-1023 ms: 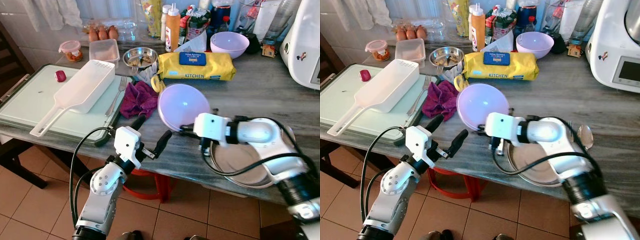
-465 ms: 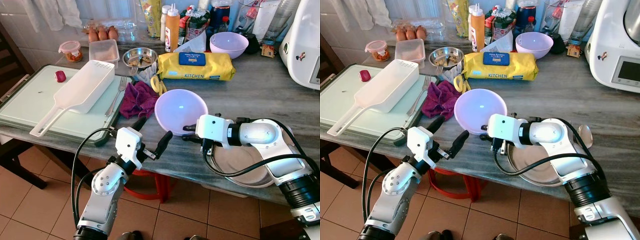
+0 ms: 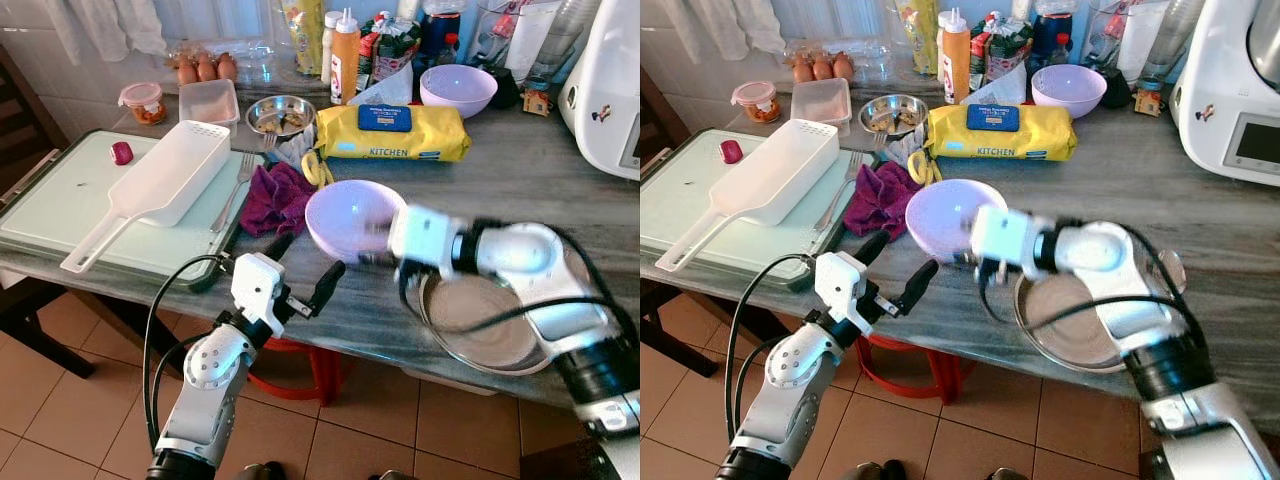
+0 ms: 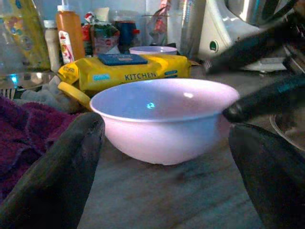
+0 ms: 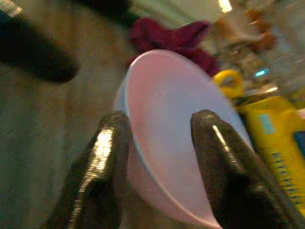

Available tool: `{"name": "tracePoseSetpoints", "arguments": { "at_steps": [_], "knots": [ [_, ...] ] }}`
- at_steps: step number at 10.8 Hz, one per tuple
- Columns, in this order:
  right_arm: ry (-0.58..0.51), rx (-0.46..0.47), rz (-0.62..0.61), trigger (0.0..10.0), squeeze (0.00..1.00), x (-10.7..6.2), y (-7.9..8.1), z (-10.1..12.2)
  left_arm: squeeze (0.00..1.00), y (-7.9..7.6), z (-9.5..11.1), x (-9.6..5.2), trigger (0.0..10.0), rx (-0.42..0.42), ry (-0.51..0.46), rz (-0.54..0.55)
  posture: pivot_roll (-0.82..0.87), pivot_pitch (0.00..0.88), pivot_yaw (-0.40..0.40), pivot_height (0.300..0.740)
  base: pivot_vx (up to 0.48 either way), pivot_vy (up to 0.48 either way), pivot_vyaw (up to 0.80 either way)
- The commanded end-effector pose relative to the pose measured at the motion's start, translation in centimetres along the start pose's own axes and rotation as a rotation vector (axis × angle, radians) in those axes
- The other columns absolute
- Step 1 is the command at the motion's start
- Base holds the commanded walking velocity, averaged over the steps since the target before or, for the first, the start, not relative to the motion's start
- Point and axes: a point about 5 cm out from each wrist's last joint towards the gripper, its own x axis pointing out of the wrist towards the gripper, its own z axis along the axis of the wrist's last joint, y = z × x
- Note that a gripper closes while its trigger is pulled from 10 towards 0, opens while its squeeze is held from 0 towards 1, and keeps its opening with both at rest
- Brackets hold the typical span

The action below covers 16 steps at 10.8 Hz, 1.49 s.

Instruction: Setting the table

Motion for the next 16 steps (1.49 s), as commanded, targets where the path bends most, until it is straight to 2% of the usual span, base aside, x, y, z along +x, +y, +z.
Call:
{"name": "tracePoseSetpoints", "arguments": {
  "at_steps": [1, 4, 6, 8, 11, 13, 15, 16],
  "knots": [
    [-0.023, -0.026, -0.054, 10.0, 1.0, -0.2, -1.1, 0.7, 0.0, 0.2, 0.0, 0.0, 10.0, 0.012, 0.005, 0.004, -0.15, 0.122, 0.05, 0.74, 0.0, 0.0, 0.0],
    [-0.086, 0.0, -0.183, 10.0, 1.0, -0.5, -2.0, 1.4, 0.0, 0.5, 0.0, -0.2, 10.0, 0.018, 0.002, 0.005, -0.15, 0.122, 0.053, 0.74, 0.0, 0.0, 0.0],
    [-0.119, 0.049, -0.223, 10.0, 1.0, -1.0, -1.1, 1.6, 0.0, 0.5, 0.0, -0.3, 10.0, 0.019, 0.002, 0.005, -0.15, 0.123, 0.056, 0.74, 0.0, 0.0, 0.0],
    [-0.144, 0.13, -0.29, 10.0, 1.0, -3.1, -0.1, 1.9, 0.0, 0.5, 0.2, -0.4, 10.0, 0.019, -0.003, 0.008, -0.16, 0.127, 0.054, 0.74, 0.0, 0.0, 0.0],
    [-0.07, 0.197, -0.399, 10.0, 1.0, -4.8, 1.6, 0.3, 0.0, 0.9, 0.4, -0.9, 10.0, 0.006, -0.015, 0.027, -0.17, 0.136, 0.069, 0.74, 0.0, 0.0, 0.0],
    [0.015, 0.295, -0.52, 10.0, 1.0, -5.7, 2.4, -0.7, 0.0, 0.8, 0.3, -1.3, 10.0, -0.007, 0.003, -0.017, -0.19, 0.151, 0.091, 0.74, 0.0, 0.0, 0.0],
    [0.065, 0.382, -0.525, 10.0, 1.0, -5.4, 3.9, -0.9, 0.0, 0.6, 0.1, -1.8, 10.0, -0.008, 0.023, -0.038, -0.2, 0.166, 0.095, 0.74, 0.0, 0.0, 0.0],
    [0.094, 0.467, -0.52, 10.0, 1.0, -5.3, 4.6, -1.2, 0.0, 0.5, 0.0, -2.0, 10.0, -0.011, 0.029, -0.041, -0.2, 0.17, 0.094, 0.74, 0.0, 0.0, 0.0]
  ]
}}
